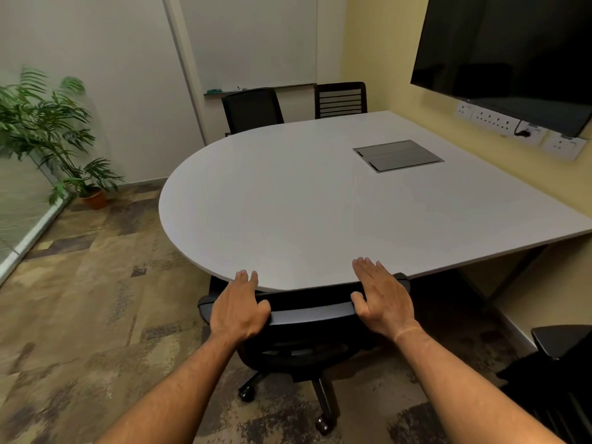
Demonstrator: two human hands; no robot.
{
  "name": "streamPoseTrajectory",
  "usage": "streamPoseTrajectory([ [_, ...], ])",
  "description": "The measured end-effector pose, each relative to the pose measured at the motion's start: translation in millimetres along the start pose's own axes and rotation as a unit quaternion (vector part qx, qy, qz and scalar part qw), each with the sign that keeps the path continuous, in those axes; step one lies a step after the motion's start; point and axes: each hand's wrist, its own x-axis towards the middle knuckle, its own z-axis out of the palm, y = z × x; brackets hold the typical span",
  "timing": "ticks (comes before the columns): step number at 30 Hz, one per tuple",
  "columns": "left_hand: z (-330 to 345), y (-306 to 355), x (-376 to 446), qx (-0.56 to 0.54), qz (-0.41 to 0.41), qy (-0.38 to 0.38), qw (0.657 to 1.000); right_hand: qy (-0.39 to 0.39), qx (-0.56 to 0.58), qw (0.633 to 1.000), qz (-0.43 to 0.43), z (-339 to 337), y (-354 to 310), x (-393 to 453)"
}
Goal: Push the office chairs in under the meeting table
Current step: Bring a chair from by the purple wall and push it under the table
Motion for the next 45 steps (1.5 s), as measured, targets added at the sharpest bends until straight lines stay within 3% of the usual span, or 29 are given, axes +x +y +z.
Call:
streamPoseTrajectory([
  [17,-14,-50,62,-0.014,0.03,0.005,0.999,0.022,-0.021,0.999,0.029,21,-37,35],
  [27,-17,-62,94,-0.01,0.109,0.068,0.992,0.035,-0.051,0.997,0.037,27,-42,62],
  [45,-21,-59,79,0.07,0.199,0.048,0.976,0.049,-0.064,0.994,0.076,14,-60,27],
])
